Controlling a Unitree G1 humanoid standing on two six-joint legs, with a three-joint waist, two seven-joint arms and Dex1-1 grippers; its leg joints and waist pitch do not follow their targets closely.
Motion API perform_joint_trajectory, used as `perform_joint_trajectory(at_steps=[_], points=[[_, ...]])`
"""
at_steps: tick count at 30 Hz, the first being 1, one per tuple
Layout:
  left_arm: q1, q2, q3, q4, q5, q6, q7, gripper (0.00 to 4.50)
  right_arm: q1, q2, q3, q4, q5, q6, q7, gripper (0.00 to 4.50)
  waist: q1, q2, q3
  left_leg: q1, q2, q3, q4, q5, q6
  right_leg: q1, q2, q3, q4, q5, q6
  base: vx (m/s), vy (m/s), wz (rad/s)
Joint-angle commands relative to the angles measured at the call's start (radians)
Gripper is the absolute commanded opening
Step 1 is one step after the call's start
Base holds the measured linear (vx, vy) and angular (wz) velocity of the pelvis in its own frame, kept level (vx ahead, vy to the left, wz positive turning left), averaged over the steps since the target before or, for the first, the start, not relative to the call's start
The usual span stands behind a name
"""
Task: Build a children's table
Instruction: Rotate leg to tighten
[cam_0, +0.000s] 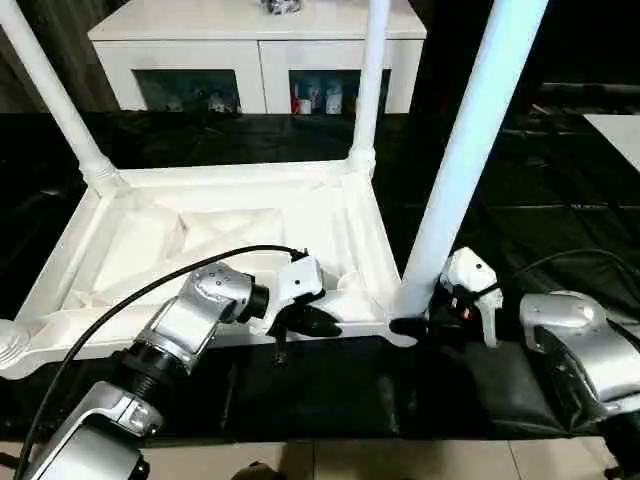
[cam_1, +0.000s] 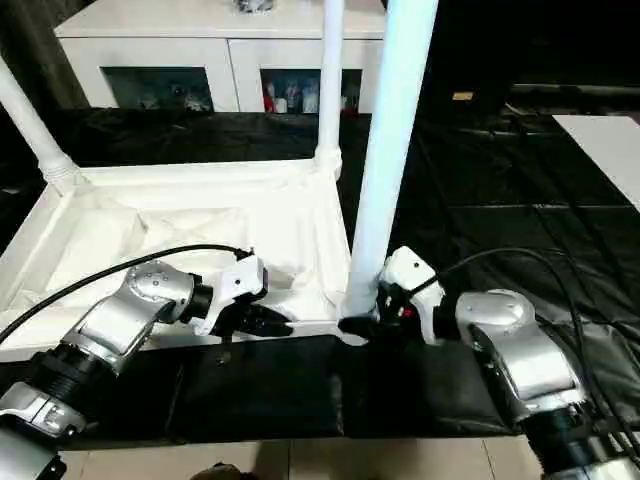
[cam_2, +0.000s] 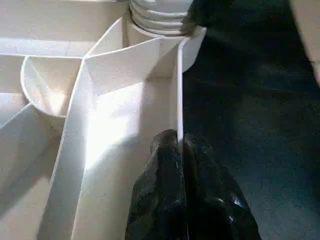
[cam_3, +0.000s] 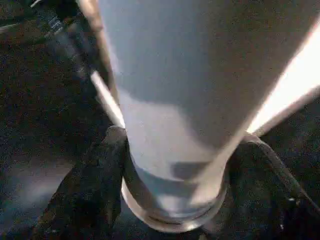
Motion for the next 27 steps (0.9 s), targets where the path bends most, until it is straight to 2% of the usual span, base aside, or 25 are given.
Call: perform_joint_trajectory(at_steps=[1, 2, 3, 4, 5, 6, 7, 8, 9, 11, 13, 16, 17, 18, 19, 20, 22, 23, 24, 25, 26, 27], points=[[-0.034, -0.035, 0.028, 0.013, -0.010, 0.013, 0.057, 0.00, -0.020, 0.053, -0.018, 0.052, -0.007, 0.016, -0.114, 2.63, -0.010, -0.016, -0.063, 0.021, 0.071, -0.042, -0.082, -0.252, 0.021, 0.038, -0.074, 0.046, -0.084, -0.361, -0.201, 0.000, 0.000, 0.00], [-0.053, -0.058, 0.039, 0.047, 0.000, 0.020, 0.109, 0.00, -0.036, 0.108, -0.039, 0.083, -0.016, 0.028, -0.209, 2.63, -0.014, -0.023, -0.063, 0.018, 0.071, -0.044, -0.084, -0.251, 0.015, 0.040, -0.073, 0.045, -0.084, -0.373, -0.190, 0.000, 0.000, 0.00], [-0.079, -0.088, 0.053, 0.089, 0.008, 0.028, 0.169, 0.00, -0.056, 0.169, -0.061, 0.121, -0.031, 0.040, -0.322, 2.63, -0.026, -0.016, -0.061, 0.027, 0.069, -0.043, -0.085, -0.280, -0.003, 0.029, -0.069, 0.045, -0.089, -0.407, -0.177, 0.000, 0.000, 0.00], [-0.122, -0.130, 0.071, 0.156, 0.023, 0.040, 0.264, 0.00, -0.089, 0.254, -0.094, 0.173, -0.046, 0.057, -0.480, 2.63, -0.030, -0.014, -0.062, 0.026, 0.070, -0.046, -0.085, -0.288, -0.012, 0.028, -0.071, 0.045, -0.088, -0.411, -0.178, 0.000, 0.000, 0.00], [-0.139, -0.146, 0.078, 0.183, 0.028, 0.045, 0.303, 0.00, -0.103, 0.286, -0.108, 0.192, -0.047, 0.064, -0.535, 2.62, -0.037, -0.016, -0.062, 0.025, 0.067, -0.049, -0.087, -0.297, -0.030, 0.030, -0.069, 0.042, -0.089, -0.423, -0.171, 0.000, 0.000, 0.00], [-0.156, -0.159, 0.086, 0.205, 0.035, 0.054, 0.344, 0.00, -0.117, 0.311, -0.117, 0.211, -0.045, 0.066, -0.571, 2.62, -0.040, -0.017, -0.062, 0.026, 0.066, -0.048, -0.088, -0.299, -0.032, 0.029, -0.070, 0.043, -0.092, -0.428, -0.166, 0.000, 0.000, 0.00], [-0.165, -0.167, 0.091, 0.217, 0.038, 0.058, 0.368, 0.00, -0.124, 0.326, -0.123, 0.221, -0.044, 0.067, -0.591, 2.62, -0.042, -0.014, -0.064, 0.029, 0.066, -0.048, -0.087, -0.301, -0.031, 0.029, -0.072, 0.044, -0.093, -0.415, -0.164, 0.000, 0.000, 0.00], [-0.208, -0.184, 0.078, 0.270, 0.087, 0.059, 0.467, 0.00, -0.167, 0.383, -0.136, 0.279, -0.059, 0.050, -0.697, 2.62, -0.043, -0.013, -0.064, 0.028, 0.067, -0.048, -0.086, -0.298, -0.031, 0.027, -0.072, 0.045, -0.094, -0.403, -0.164, 0.000, 0.000, 0.00], [-0.222, -0.189, 0.073, 0.286, 0.099, 0.060, 0.490, 0.00, -0.183, 0.405, -0.146, 0.304, -0.061, 0.040, -0.740, 2.62, -0.046, -0.013, -0.066, 0.029, 0.066, -0.048, -0.086, -0.293, -0.030, 0.027, -0.070, 0.046, -0.093, -0.381, -0.171, 0.000, 0.000, 0.00], [-0.222, -0.189, 0.073, 0.286, 0.099, 0.060, 0.490, 0.00, -0.183, 0.405, -0.146, 0.304, -0.061, 0.040, -0.740, 2.62, -0.042, -0.014, -0.068, 0.021, 0.066, -0.044, -0.085, -0.256, -0.008, 0.036, -0.073, 0.046, -0.089, -0.325, -0.173, 0.000, 0.000, 0.00], [-0.222, -0.189, 0.073, 0.286, 0.099, 0.060, 0.490, 0.00, -0.183, 0.405, -0.146, 0.304, -0.061, 0.040, -0.740, 2.62, -0.041, -0.013, -0.070, 0.019, 0.067, -0.042, -0.084, -0.218, 0.011, 0.039, -0.069, 0.046, -0.080, -0.260, -0.188, 0.000, 0.000, 0.00], [-0.222, -0.189, 0.073, 0.286, 0.099, 0.060, 0.490, 0.00, -0.183, 0.405, -0.146, 0.304, -0.061, 0.040, -0.740, 2.62, -0.038, -0.013, -0.072, 0.017, 0.067, -0.040, -0.082, -0.188, 0.028, 0.042, -0.070, 0.046, -0.075, -0.212, -0.204, 0.000, 0.000, 0.00], [-0.232, -0.204, 0.089, 0.302, 0.090, 0.062, 0.515, 0.00, -0.200, 0.425, -0.150, 0.332, -0.069, 0.023, -0.775, 2.62, -0.038, -0.009, -0.072, 0.017, 0.068, -0.040, -0.081, -0.176, 0.034, 0.043, -0.070, 0.046, -0.072, -0.192, -0.215, 0.000, 0.000, 0.00], [-0.233, -0.205, 0.090, 0.303, 0.089, 0.061, 0.516, 0.00, -0.202, 0.428, -0.149, 0.334, -0.071, 0.018, -0.777, 2.62, -0.040, -0.010, -0.072, 0.017, 0.067, -0.039, -0.081, -0.177, 0.034, 0.041, -0.068, 0.045, -0.072, -0.190, -0.218, 0.000, 0.000, 0.00], [-0.242, -0.227, 0.107, 0.323, 0.079, 0.044, 0.534, 0.00, -0.234, 0.489, -0.113, 0.360, -0.096, -0.086, -0.781, 2.96, -0.041, -0.015, -0.073, 0.018, 0.066, -0.038, -0.079, -0.186, 0.032, 0.039, -0.072, 0.046, -0.073, -0.203, -0.226, 0.000, 0.000, 0.00], [-0.242, -0.227, 0.107, 0.323, 0.079, 0.044, 0.534, 0.00, -0.234, 0.489, -0.113, 0.360, -0.096, -0.086, -0.781, 2.96, -0.041, -0.014, -0.069, 0.018, 0.065, -0.039, -0.081, -0.210, 0.023, 0.040, -0.073, 0.044, -0.080, -0.250, -0.219, 0.000, 0.000, 0.00], [-0.231, -0.222, 0.111, 0.330, 0.077, 0.021, 0.520, 0.00, -0.217, 0.486, -0.068, 0.289, -0.132, -0.133, -0.731, 3.35, -0.041, -0.015, -0.068, 0.019, 0.067, -0.041, -0.084, -0.228, 0.022, 0.041, -0.072, 0.046, -0.083, -0.280, -0.202, 0.000, 0.000, 0.00], [-0.227, -0.219, 0.114, 0.332, 0.072, 0.015, 0.510, 0.00, -0.208, 0.475, -0.064, 0.264, -0.141, -0.124, -0.730, 3.35, -0.041, -0.010, -0.068, 0.020, 0.066, -0.040, -0.085, -0.231, 0.023, 0.039, -0.068, 0.046, -0.084, -0.276, -0.194, 0.000, 0.000, 0.00], [-0.226, -0.218, 0.116, 0.333, 0.069, 0.012, 0.505, 0.00, -0.204, 0.470, -0.063, 0.254, -0.143, -0.120, -0.731, 3.40, -0.044, -0.012, -0.069, 0.013, 0.067, -0.044, -0.088, -0.221, 0.025, 0.046, -0.068, 0.044, -0.077, -0.249, -0.190, 0.000, 0.000, 0.00], [-0.226, -0.218, 0.116, 0.333, 0.069, 0.012, 0.505, 0.00, -0.204, 0.470, -0.063, 0.254, -0.143, -0.120, -0.731, 3.63, -0.049, -0.013, -0.069, 0.007, 0.067, -0.047, -0.089, -0.213, 0.026, 0.051, -0.068, 0.043, -0.074, -0.236, -0.190, 0.000, 0.000, 0.00], [-0.211, -0.195, 0.102, 0.319, 0.075, -0.003, 0.475, 0.00, -0.184, 0.426, -0.062, 0.208, -0.139, -0.105, -0.709, 3.75, -0.052, -0.009, -0.069, 0.005, 0.067, -0.049, -0.090, -0.212, 0.032, 0.052, -0.069, 0.042, -0.075, -0.233, -0.185, 0.000, 0.000, 0.00], [-0.200, -0.180, 0.094, 0.306, 0.077, -0.011, 0.452, 0.00, -0.169, 0.388, -0.055, 0.179, -0.135, -0.103, -0.667, 3.75, -0.053, -0.008, -0.071, 0.011, 0.068, -0.048, -0.089, -0.213, 0.031, 0.050, -0.068, 0.043, -0.075, -0.228, -0.186, 0.000, 0.000, 0.00]])
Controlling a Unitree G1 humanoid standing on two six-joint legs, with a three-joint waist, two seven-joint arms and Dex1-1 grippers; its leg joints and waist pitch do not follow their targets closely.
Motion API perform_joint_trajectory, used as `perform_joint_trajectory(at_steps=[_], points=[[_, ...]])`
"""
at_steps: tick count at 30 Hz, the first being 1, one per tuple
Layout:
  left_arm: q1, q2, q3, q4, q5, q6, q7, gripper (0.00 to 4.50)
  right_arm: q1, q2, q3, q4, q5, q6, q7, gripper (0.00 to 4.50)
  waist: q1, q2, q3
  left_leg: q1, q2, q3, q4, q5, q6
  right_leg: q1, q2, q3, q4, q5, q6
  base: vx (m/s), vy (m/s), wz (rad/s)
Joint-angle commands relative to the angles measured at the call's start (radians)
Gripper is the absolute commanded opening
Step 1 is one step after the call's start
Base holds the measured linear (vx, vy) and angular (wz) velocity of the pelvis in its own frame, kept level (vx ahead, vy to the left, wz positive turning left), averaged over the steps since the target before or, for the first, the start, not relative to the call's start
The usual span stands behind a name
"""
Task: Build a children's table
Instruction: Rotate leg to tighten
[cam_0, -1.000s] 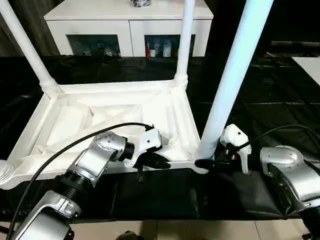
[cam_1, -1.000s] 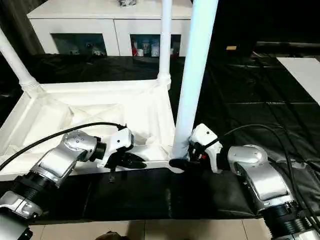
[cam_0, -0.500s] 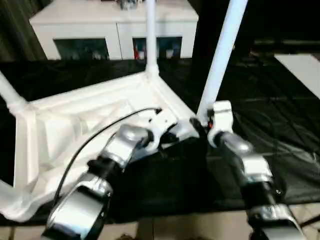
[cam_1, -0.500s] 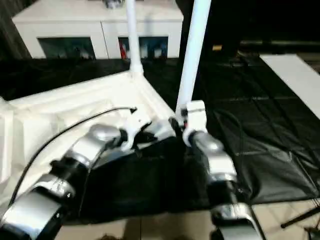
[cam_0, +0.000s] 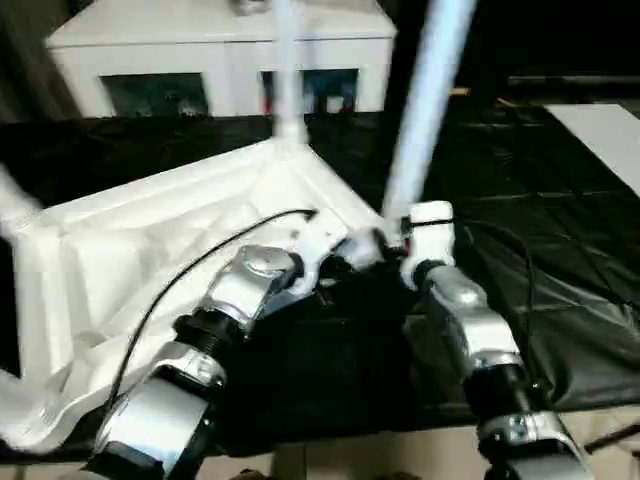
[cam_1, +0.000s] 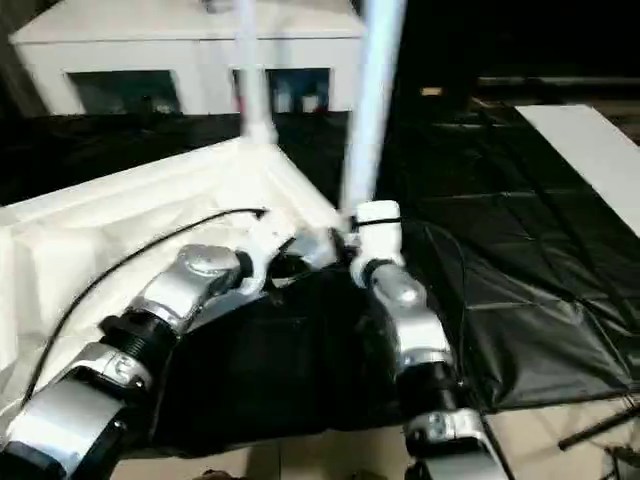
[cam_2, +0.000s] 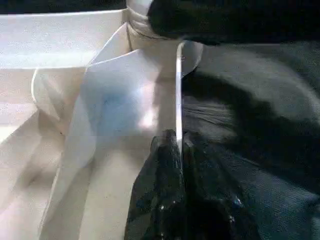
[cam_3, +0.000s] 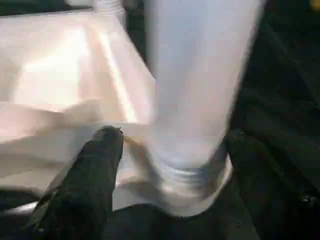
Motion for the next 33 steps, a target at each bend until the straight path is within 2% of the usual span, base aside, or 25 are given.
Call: perform_joint_trajectory(at_steps=[1, 4, 5, 6, 8, 9, 10, 11, 12, 14, 15, 16, 17, 18, 19, 21, 23, 26, 29, 31, 33], points=[[0.009, 0.032, -0.005, -0.032, 0.005, -0.035, -0.036, 0.00, 0.021, -0.058, 0.032, -0.076, 0.017, 0.008, 0.094, 3.80, 0.009, -0.004, -0.073, 0.019, 0.069, -0.042, -0.084, -0.204, 0.041, 0.051, -0.068, 0.046, -0.069, -0.203, -0.193, 0.000, 0.000, 0.00], [0.025, 0.051, -0.003, -0.055, 0.002, -0.033, -0.071, 0.00, 0.042, -0.110, 0.018, -0.106, 0.031, 0.002, 0.168, 3.95, 0.014, -0.004, -0.077, 0.018, 0.069, -0.037, -0.077, -0.161, 0.068, 0.053, -0.069, 0.048, -0.059, -0.115, -0.235, 0.000, 0.000, 0.00], [0.033, 0.063, -0.007, -0.068, 0.001, -0.042, -0.097, 0.00, 0.053, -0.140, 0.017, -0.125, 0.041, 0.005, 0.217, 4.18, 0.017, -0.005, -0.077, 0.016, 0.070, -0.036, -0.075, -0.149, 0.083, 0.056, -0.071, 0.048, -0.057, -0.093, -0.246, 0.000, 0.000, 0.00], [0.044, 0.082, -0.011, -0.087, -0.003, -0.057, -0.135, 0.00, 0.078, -0.195, 0.027, -0.170, 0.061, 0.017, 0.313, 4.26, 0.019, -0.003, -0.077, 0.016, 0.070, -0.037, -0.075, -0.141, 0.092, 0.056, -0.070, 0.047, -0.056, -0.084, -0.254, 0.000, 0.000, 0.00], [0.054, 0.099, -0.013, -0.105, -0.008, -0.055, -0.162, 0.00, 0.101, -0.249, 0.040, -0.210, 0.078, 0.028, 0.397, 4.40, 0.022, -0.005, -0.075, 0.016, 0.073, -0.036, -0.075, -0.143, 0.104, 0.057, -0.071, 0.048, -0.056, -0.083, -0.255, 0.000, 0.000, 0.00], [0.066, 0.121, -0.017, -0.127, -0.015, -0.044, -0.197, 0.00, 0.133, -0.326, 0.060, -0.263, 0.095, 0.044, 0.504, 4.46, 0.022, -0.006, -0.074, 0.016, 0.072, -0.037, -0.076, -0.152, 0.106, 0.059, -0.069, 0.046, -0.057, -0.094, -0.258, 0.000, 0.000, 0.00], [0.075, 0.141, -0.030, -0.143, -0.018, -0.069, -0.241, 0.00, 0.153, -0.380, 0.074, -0.294, 0.097, 0.036, 0.562, 4.46, 0.031, -0.007, -0.073, 0.019, 0.077, -0.038, -0.075, -0.163, 0.110, 0.060, -0.072, 0.048, -0.059, -0.110, -0.251, 0.000, 0.000, 0.00], [0.085, 0.157, -0.040, -0.161, -0.029, -0.080, -0.289, 0.00, 0.169, -0.425, 0.079, -0.317, 0.106, 0.044, 0.607, 4.46, 0.031, -0.008, -0.070, 0.016, 0.077, -0.038, -0.078, -0.173, 0.109, 0.060, -0.072, 0.048, -0.061, -0.133, -0.250, 0.000, 0.000, 0.00], [0.095, 0.172, -0.046, -0.181, -0.039, -0.082, -0.327, 0.00, 0.180, -0.456, 0.075, -0.334, 0.120, 0.058, 0.639, 4.46, 0.031, -0.009, -0.070, 0.018, 0.076, -0.037, -0.078, -0.182, 0.106, 0.058, -0.072, 0.048, -0.063, -0.151, -0.248, 0.000, 0.000, 0.00], [0.133, 0.222, -0.080, -0.258, -0.073, -0.112, -0.479, 0.00, 0.196, -0.513, 0.052, -0.353, 0.153, 0.078, 0.707, 4.46, 0.029, -0.008, -0.064, 0.021, 0.077, -0.037, -0.081, -0.239, 0.083, 0.050, -0.074, 0.049, -0.074, -0.260, -0.235, 0.000, 0.000, 0.00], [0.137, 0.227, -0.083, -0.267, -0.076, -0.108, -0.492, 0.00, 0.197, -0.517, 0.050, -0.354, 0.157, 0.082, 0.715, 4.46, 0.030, -0.006, -0.064, 0.025, 0.079, -0.039, -0.083, -0.256, 0.069, 0.048, -0.074, 0.050, -0.076, -0.294, -0.229, 0.000, 0.000, 0.00], [0.148, 0.242, -0.093, -0.296, -0.084, -0.097, -0.530, 0.00, 0.204, -0.537, 0.049, -0.359, 0.169, 0.090, 0.749, 4.46, 0.030, -0.006, -0.064, 0.025, 0.079, -0.039, -0.083, -0.256, 0.069, 0.048, -0.074, 0.050, -0.076, -0.294, -0.229, 0.000, 0.000, 0.00], [0.153, 0.251, -0.099, -0.314, -0.086, -0.089, -0.547, 0.00, 0.210, -0.552, 0.050, -0.363, 0.182, 0.107, 0.777, 4.46, 0.034, -0.005, -0.062, 0.028, 0.084, -0.039, -0.087, -0.265, 0.054, 0.044, -0.073, 0.052, -0.076, -0.300, -0.227, 0.000, 0.000, 0.00], [0.154, 0.252, -0.100, -0.318, -0.087, -0.083, -0.550, 0.00, 0.212, -0.555, 0.052, -0.365, 0.187, 0.112, 0.786, 4.46, 0.043, -0.002, -0.063, 0.036, 0.084, -0.035, -0.086, -0.273, 0.047, 0.036, -0.070, 0.053, -0.077, -0.297, -0.229, 0.000, 0.000, 0.00], [0.156, 0.255, -0.102, -0.330, -0.091, -0.068, -0.559, 0.00, 0.216, -0.563, 0.057, -0.370, 0.197, 0.124, 0.805, 4.46, 0.045, -0.004, -0.062, 0.041, 0.084, -0.032, -0.085, -0.279, 0.044, 0.032, -0.069, 0.053, -0.078, -0.296, -0.232, 0.000, 0.000, 0.00], [0.165, 0.267, -0.114, -0.363, -0.103, -0.046, -0.593, 0.00, 0.228, -0.579, 0.080, -0.385, 0.212, 0.142, 0.840, 4.46, 0.059, -0.004, -0.063, 0.034, 0.086, -0.036, -0.088, -0.262, 0.036, 0.040, -0.072, 0.053, -0.071, -0.284, -0.229, 0.000, 0.000, 0.00], [0.167, 0.268, -0.116, -0.369, -0.102, -0.045, -0.595, 0.00, 0.233, -0.584, 0.099, -0.393, 0.213, 0.144, 0.859, 4.46, 0.062, -0.005, -0.064, 0.032, 0.084, -0.035, -0.088, -0.256, 0.031, 0.038, -0.072, 0.053, -0.069, -0.273, -0.225, 0.000, 0.000, 0.00], [0.170, 0.269, -0.118, -0.375, -0.099, -0.043, -0.596, 0.00, 0.235, -0.584, 0.121, -0.396, 0.210, 0.149, 0.879, 4.46, 0.062, -0.007, -0.066, 0.026, 0.082, -0.037, -0.086, -0.245, 0.034, 0.044, -0.076, 0.053, -0.068, -0.260, -0.222, 0.000, 0.000, 0.00], [0.174, 0.271, -0.117, -0.387, -0.094, -0.034, -0.604, 0.00, 0.214, -0.573, 0.143, -0.361, 0.157, 0.136, 0.855, 4.46, 0.062, -0.009, -0.067, 0.026, 0.081, -0.036, -0.084, -0.220, 0.039, 0.042, -0.076, 0.052, -0.067, -0.256, -0.223, 0.000, 0.000, 0.00], [0.174, 0.270, -0.116, -0.388, -0.092, -0.031, -0.603, 0.00, 0.199, -0.558, 0.137, -0.341, 0.155, 0.135, 0.836, 4.46, 0.061, -0.008, -0.068, 0.026, 0.079, -0.035, -0.082, -0.213, 0.041, 0.042, -0.075, 0.052, -0.068, -0.256, -0.225, 0.000, 0.000, 0.00], [0.173, 0.271, -0.116, -0.388, -0.091, -0.031, -0.603, 0.00, 0.197, -0.557, 0.136, -0.342, 0.158, 0.136, 0.838, 4.19, 0.062, -0.009, -0.069, 0.027, 0.080, -0.035, -0.082, -0.210, 0.041, 0.042, -0.073, 0.052, -0.066, -0.251, -0.222, 0.000, 0.000, 0.00]])
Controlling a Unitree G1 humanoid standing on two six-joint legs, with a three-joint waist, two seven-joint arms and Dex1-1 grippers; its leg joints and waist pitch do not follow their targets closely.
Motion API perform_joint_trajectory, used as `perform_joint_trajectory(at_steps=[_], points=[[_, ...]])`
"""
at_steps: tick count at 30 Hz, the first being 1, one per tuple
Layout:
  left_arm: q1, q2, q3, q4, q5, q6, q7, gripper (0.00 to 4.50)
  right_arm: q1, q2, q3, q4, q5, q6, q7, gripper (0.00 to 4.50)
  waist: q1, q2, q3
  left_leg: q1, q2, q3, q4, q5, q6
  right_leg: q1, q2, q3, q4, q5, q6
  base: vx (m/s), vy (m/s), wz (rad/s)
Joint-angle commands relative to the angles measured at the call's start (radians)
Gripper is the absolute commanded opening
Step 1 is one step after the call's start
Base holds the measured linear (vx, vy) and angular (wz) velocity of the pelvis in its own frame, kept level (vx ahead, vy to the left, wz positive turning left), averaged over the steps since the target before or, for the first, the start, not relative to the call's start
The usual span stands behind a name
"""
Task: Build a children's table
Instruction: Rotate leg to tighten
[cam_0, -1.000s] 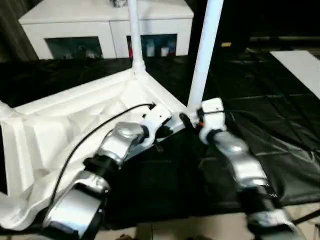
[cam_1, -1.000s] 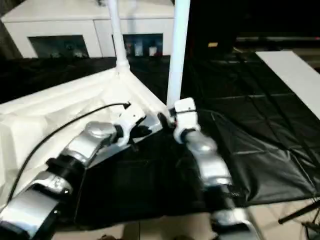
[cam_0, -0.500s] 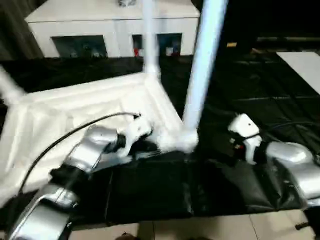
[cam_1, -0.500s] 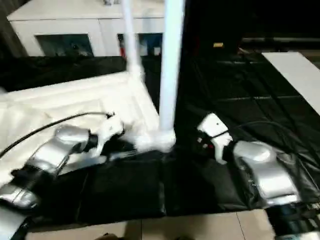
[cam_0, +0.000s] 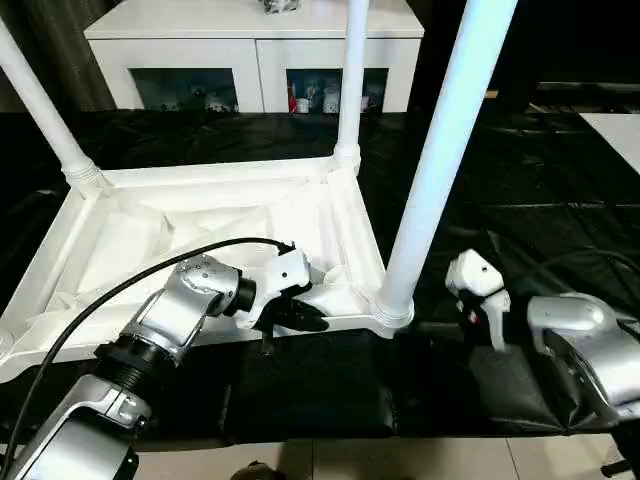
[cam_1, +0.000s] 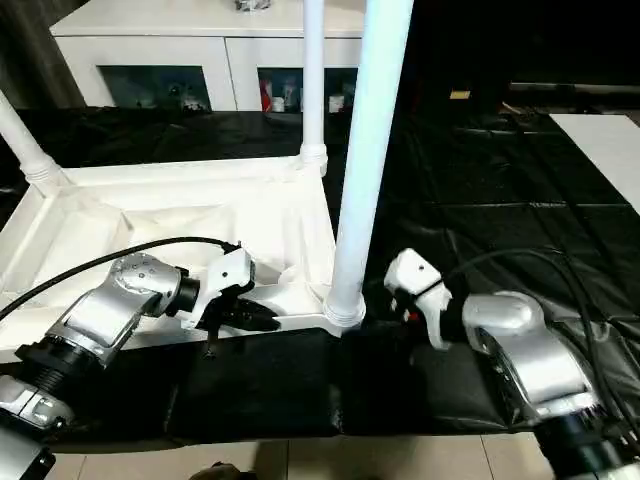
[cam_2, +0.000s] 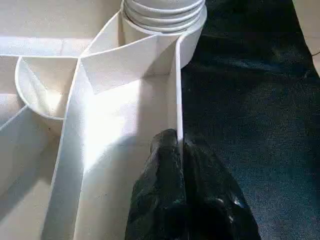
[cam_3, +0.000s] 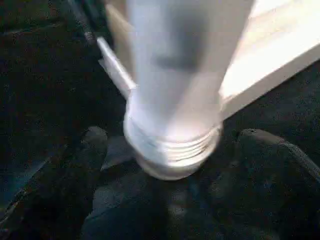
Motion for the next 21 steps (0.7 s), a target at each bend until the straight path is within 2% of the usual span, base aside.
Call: perform_joint_trajectory(at_steps=[1, 3, 4, 7, 11, 17, 21], points=[[-0.011, -0.005, -0.003, -0.045, -0.010, -0.002, -0.031, 0.00, -0.011, 0.001, -0.001, 0.000, 0.000, -0.002, 0.001, 4.11, -0.005, -0.008, -0.070, 0.025, 0.079, -0.040, -0.081, -0.208, 0.041, 0.041, -0.072, 0.050, -0.065, -0.245, -0.226, 0.000, 0.000, 0.00], [-0.012, -0.005, -0.005, -0.044, -0.011, -0.003, -0.030, 0.00, -0.014, 0.007, -0.005, 0.002, 0.008, -0.002, 0.004, 4.08, -0.004, -0.009, -0.071, 0.025, 0.080, -0.040, -0.080, -0.200, 0.045, 0.042, -0.071, 0.049, -0.062, -0.220, -0.229, 0.000, 0.000, 0.00], [-0.013, -0.005, -0.006, -0.043, -0.011, -0.002, -0.029, 0.00, -0.015, 0.012, -0.007, 0.005, 0.014, -0.006, 0.007, 3.91, -0.005, -0.012, -0.071, 0.024, 0.079, -0.039, -0.080, -0.198, 0.048, 0.043, -0.071, 0.049, -0.062, -0.215, -0.231, 0.000, 0.000, 0.00], [-0.011, -0.005, -0.008, -0.046, -0.011, 0.002, -0.026, 0.00, -0.018, 0.023, -0.006, 0.020, 0.022, -0.014, 0.011, 3.67, -0.004, -0.014, -0.070, 0.025, 0.079, -0.038, -0.079, -0.205, 0.049, 0.042, -0.073, 0.050, -0.065, -0.235, -0.232, 0.000, 0.000, 0.00], [-0.006, -0.004, -0.007, -0.049, -0.012, 0.006, -0.026, 0.00, -0.022, 0.039, -0.004, 0.046, 0.020, -0.015, 0.010, 3.26, -0.005, -0.013, -0.070, 0.025, 0.079, -0.039, -0.079, -0.201, 0.046, 0.041, -0.072, 0.049, -0.065, -0.247, -0.227, 0.000, 0.000, 0.00], [-0.005, -0.003, -0.007, -0.043, -0.011, 0.007, -0.026, 0.00, -0.027, 0.052, 0.000, 0.067, 0.025, -0.017, 0.017, 2.74, -0.005, -0.013, -0.073, 0.023, 0.078, -0.038, -0.077, -0.176, 0.056, 0.043, -0.072, 0.049, -0.060, -0.212, -0.234, 0.000, 0.000, 0.00], [-0.007, -0.003, -0.006, -0.041, -0.012, 0.010, -0.029, 0.00, -0.033, 0.063, -0.006, 0.082, 0.033, -0.021, 0.017, 2.60, -0.006, -0.014, -0.071, 0.024, 0.077, -0.038, -0.078, -0.198, 0.050, 0.043, -0.073, 0.049, -0.064, -0.249, -0.228, 0.000, 0.000, 0.00]])
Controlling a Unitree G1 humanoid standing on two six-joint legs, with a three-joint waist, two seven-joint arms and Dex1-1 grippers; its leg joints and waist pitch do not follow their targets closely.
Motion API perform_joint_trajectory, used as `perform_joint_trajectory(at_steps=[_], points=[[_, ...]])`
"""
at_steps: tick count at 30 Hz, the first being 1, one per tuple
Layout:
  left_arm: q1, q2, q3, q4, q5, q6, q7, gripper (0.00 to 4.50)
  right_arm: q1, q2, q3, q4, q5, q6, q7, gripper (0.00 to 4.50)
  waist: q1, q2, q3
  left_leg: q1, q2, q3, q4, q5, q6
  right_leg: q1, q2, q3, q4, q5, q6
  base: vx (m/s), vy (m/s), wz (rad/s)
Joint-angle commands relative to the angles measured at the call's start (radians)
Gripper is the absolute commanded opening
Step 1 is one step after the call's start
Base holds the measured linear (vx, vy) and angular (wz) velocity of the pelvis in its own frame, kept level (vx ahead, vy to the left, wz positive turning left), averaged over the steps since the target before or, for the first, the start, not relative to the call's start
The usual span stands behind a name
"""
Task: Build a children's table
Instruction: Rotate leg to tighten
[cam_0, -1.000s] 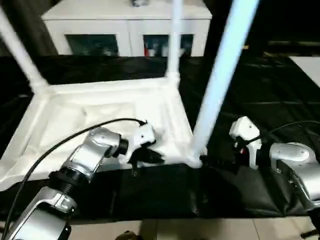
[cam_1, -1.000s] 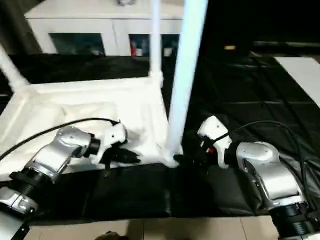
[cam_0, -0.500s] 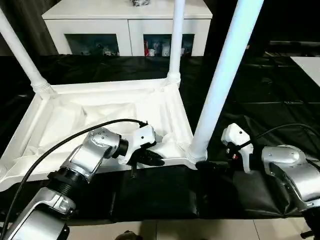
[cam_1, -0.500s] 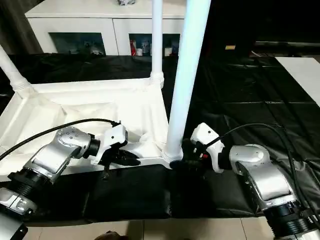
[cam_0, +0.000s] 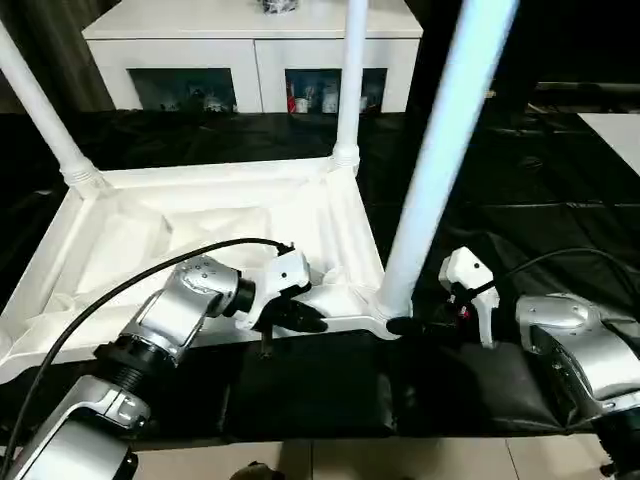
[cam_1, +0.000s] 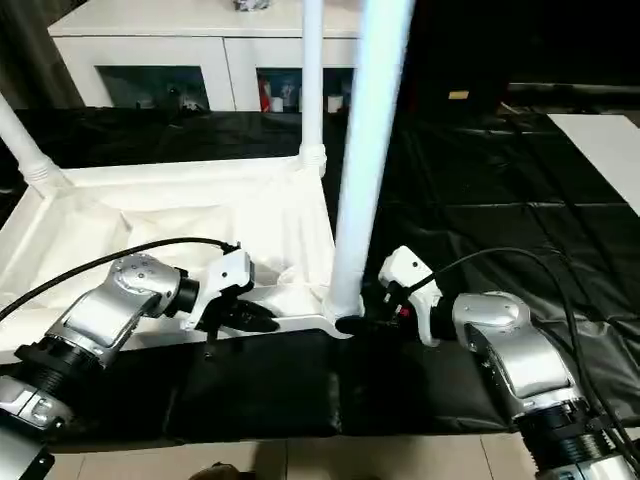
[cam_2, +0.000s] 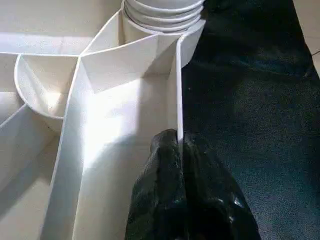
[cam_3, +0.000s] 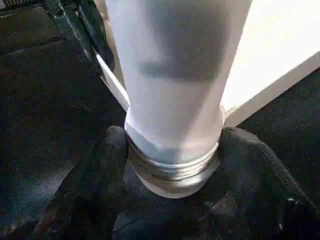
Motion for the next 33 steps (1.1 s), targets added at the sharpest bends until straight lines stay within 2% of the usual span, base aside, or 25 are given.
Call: perform_joint_trajectory(at_steps=[1, 16, 19, 20, 23, 25, 28, 30, 33], points=[[-0.008, -0.008, -0.006, -0.038, -0.013, -0.004, -0.029, 0.00, -0.018, 0.015, 0.001, 0.014, 0.007, -0.012, 0.002, 2.60, -0.003, -0.012, -0.071, 0.025, 0.078, -0.038, -0.079, -0.203, 0.048, 0.042, -0.073, 0.049, -0.066, -0.259, -0.226, 0.000, 0.000, 0.00], [-0.013, -0.008, -0.008, -0.034, -0.016, 0.001, -0.035, 0.00, -0.004, 0.041, -0.008, 0.010, 0.025, -0.026, 0.014, 1.69, -0.020, -0.012, -0.068, 0.022, 0.075, -0.041, -0.079, -0.230, 0.037, 0.042, -0.071, 0.048, -0.071, -0.305, -0.216, 0.000, 0.000, 0.00], [-0.013, -0.009, -0.009, -0.035, -0.016, 0.002, -0.034, 0.00, -0.008, 0.047, -0.014, 0.014, 0.010, -0.055, 0.000, 1.57, -0.023, -0.011, -0.069, 0.023, 0.076, -0.041, -0.080, -0.233, 0.036, 0.041, -0.071, 0.048, -0.070, -0.303, -0.217, 0.000, 0.000, 0.00], [-0.012, -0.008, -0.010, -0.036, -0.016, 0.003, -0.035, 0.00, -0.016, 0.056, -0.022, 0.023, 0.008, -0.064, -0.014, 1.89, -0.025, -0.012, -0.069, 0.023, 0.075, -0.040, -0.079, -0.235, 0.037, 0.040, -0.071, 0.048, -0.071, -0.302, -0.219, 0.000, 0.000, 0.00], [-0.010, -0.007, -0.013, -0.039, -0.015, 0.004, -0.036, 0.00, -0.026, 0.067, -0.030, 0.032, 0.010, -0.067, -0.019, 1.98, -0.027, -0.012, -0.069, 0.022, 0.074, -0.041, -0.079, -0.231, 0.039, 0.042, -0.070, 0.047, -0.070, -0.302, -0.219, 0.000, 0.000, 0.00], [-0.010, -0.008, -0.014, -0.040, -0.015, 0.004, -0.036, 0.00, -0.033, 0.074, -0.033, 0.033, 0.014, -0.070, -0.015, 2.31, -0.027, -0.012, -0.070, 0.022, 0.075, -0.041, -0.078, -0.225, 0.041, 0.042, -0.070, 0.047, -0.069, -0.292, -0.221, 0.000, 0.000, 0.00], [-0.011, -0.009, -0.014, -0.039, -0.014, 0.004, -0.037, 0.00, -0.038, 0.077, -0.031, 0.034, 0.016, -0.075, -0.010, 2.40, -0.026, -0.010, -0.070, 0.023, 0.076, -0.040, -0.078, -0.217, 0.044, 0.042, -0.070, 0.047, -0.067, -0.273, -0.228, 0.000, 0.000, 0.00], [-0.011, -0.011, -0.015, -0.041, -0.013, 0.007, -0.041, 0.00, -0.049, 0.080, -0.019, 0.054, 0.008, -0.083, 0.002, 2.70, -0.026, -0.012, -0.071, 0.021, 0.075, -0.040, -0.078, -0.213, 0.046, 0.043, -0.070, 0.047, -0.065, -0.260, -0.234, 0.000, 0.000, 0.00], [-0.011, -0.011, -0.014, -0.041, -0.012, 0.007, -0.042, 0.00, -0.051, 0.081, -0.017, 0.059, 0.007, -0.084, 0.005, 2.80, -0.026, -0.011, -0.071, 0.023, 0.075, -0.039, -0.077, -0.212, 0.046, 0.042, -0.070, 0.047, -0.065, -0.262, -0.237, 0.000, 0.000, 0.00]])
